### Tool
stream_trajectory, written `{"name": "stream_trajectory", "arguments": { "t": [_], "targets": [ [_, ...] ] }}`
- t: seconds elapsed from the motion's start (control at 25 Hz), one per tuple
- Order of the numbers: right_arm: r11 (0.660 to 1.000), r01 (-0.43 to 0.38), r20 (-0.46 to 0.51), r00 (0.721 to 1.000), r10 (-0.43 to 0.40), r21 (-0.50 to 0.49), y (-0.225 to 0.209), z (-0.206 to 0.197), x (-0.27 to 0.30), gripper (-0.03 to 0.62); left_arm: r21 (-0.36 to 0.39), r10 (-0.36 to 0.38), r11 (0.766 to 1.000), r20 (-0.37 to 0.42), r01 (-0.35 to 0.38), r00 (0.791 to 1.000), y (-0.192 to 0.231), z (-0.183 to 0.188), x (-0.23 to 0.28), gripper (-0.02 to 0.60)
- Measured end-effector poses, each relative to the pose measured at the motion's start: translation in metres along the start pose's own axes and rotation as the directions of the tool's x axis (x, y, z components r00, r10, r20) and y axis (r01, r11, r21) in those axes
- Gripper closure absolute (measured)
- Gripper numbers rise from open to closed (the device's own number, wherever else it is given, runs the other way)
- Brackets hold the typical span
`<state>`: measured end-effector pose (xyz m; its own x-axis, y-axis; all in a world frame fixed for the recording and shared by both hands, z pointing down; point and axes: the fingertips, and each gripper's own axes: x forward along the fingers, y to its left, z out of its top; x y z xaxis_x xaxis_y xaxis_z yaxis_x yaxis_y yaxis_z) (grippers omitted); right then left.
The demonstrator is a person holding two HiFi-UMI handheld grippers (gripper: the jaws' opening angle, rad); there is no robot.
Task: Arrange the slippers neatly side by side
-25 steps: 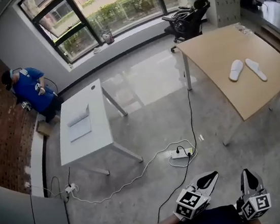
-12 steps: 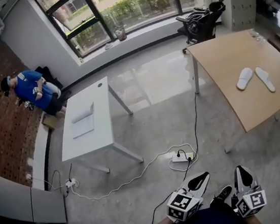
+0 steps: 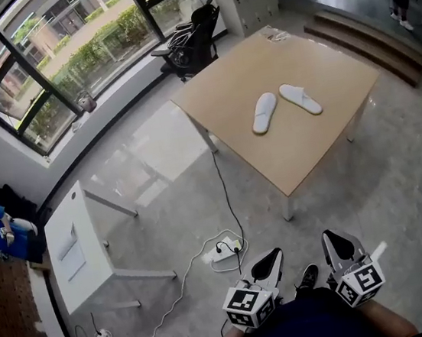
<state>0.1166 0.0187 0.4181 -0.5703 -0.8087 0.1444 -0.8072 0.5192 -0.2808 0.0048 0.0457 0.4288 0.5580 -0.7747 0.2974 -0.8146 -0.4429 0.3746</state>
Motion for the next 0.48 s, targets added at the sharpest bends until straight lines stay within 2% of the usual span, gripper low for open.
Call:
{"name": "stream_trajectory", "arguments": {
  "t": [0.24, 0.48],
  "targets": [
    [0.999, 0.032, -0.002, 0.999, -0.032, 0.026, -0.052, 0.007, -0.021, 0.585, 0.02, -0.092, 0.995, -0.042, 0.093, 0.995, -0.044, 0.0, 0.056, 0.578],
    [0.997, 0.065, 0.009, 0.998, -0.066, 0.041, -0.087, 0.022, -0.027, 0.585, 0.027, -0.107, 0.994, -0.056, 0.108, 0.993, -0.061, 0.008, 0.086, 0.578]
  ]
}}
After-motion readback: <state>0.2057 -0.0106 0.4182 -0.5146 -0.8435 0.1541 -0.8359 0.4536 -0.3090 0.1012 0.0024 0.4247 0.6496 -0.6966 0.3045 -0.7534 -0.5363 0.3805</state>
